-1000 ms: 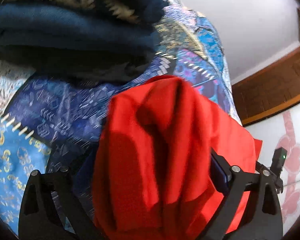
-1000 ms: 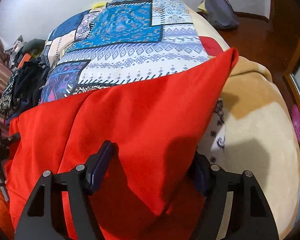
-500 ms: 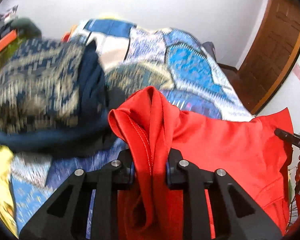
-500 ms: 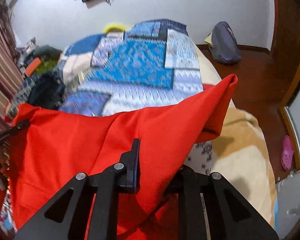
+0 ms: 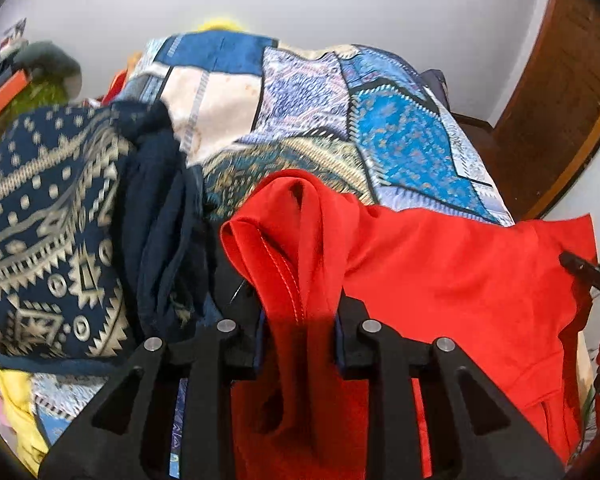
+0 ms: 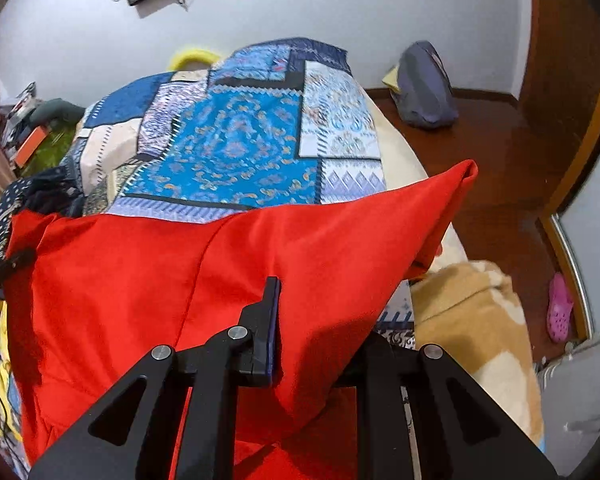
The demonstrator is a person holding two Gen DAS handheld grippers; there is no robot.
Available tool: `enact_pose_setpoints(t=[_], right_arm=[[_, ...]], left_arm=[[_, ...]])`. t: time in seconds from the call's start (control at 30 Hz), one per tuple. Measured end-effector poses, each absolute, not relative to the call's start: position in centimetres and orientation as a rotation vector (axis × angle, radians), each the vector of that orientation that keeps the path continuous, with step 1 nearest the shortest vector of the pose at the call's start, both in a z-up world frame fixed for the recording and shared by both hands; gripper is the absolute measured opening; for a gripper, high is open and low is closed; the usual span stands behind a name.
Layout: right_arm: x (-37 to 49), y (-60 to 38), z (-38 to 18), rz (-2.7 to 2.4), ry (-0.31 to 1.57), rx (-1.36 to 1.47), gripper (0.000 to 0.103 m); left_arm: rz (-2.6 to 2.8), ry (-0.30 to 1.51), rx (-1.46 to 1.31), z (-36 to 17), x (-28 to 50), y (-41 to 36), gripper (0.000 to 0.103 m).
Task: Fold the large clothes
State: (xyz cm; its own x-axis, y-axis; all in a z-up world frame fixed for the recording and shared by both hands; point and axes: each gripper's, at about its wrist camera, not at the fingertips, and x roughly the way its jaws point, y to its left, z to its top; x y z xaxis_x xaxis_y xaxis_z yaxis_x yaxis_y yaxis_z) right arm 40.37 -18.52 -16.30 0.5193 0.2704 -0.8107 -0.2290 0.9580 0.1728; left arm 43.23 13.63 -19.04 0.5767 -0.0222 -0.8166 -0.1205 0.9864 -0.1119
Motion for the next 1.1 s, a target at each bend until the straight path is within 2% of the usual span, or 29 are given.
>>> enact_pose_setpoints(t=[0.17,0.47,0.57,0.63,0.67,0.73,0.83,1.0,1.1], right_arm=[[39.9,-19.2,-16.3,0.266,1.002,0.051,0.019],[35.7,-18.7,-12.2,0.237,0.970,-0.111,0.020],[33.3,-18.8,-10.3,0.275,0.938,-0.121,0.029],[31.9,-19.0,-9.1,0.298,0.921,-0.112,0.044],[31.0,-19.2,-8.5,0.305,0.907,-0.109,0.047],[29.2,-19.7,-7.3,0.307,0.880,-0.107,0.061],[27.4,-20.2,-6.8,0.288,0.874,-0.104,0.077],[24.1,-22.0,-8.0,0.301,0.921,-0.078,0.078],[23.0,-22.9,-9.5,0.275,0.970,-0.065,0.078]], left_arm=[[0.099,0.960,-0.166,-19.0,42.0,14.4,0.027],[0.111,0.878,-0.136,-13.8,37.8,14.4,0.029],[0.089,0.841,-0.122,-11.8,35.2,14.1,0.029],[0.089,0.821,-0.107,-10.7,33.4,14.0,0.031],[0.090,0.812,-0.093,-10.1,32.3,13.8,0.033],[0.089,0.793,-0.066,-9.4,30.3,13.7,0.050],[0.063,0.772,-0.040,-8.9,26.7,13.4,0.057],[0.010,0.852,-0.056,-11.0,21.8,13.2,0.062],[0.014,0.927,-0.068,-13.4,20.0,13.2,0.069]])
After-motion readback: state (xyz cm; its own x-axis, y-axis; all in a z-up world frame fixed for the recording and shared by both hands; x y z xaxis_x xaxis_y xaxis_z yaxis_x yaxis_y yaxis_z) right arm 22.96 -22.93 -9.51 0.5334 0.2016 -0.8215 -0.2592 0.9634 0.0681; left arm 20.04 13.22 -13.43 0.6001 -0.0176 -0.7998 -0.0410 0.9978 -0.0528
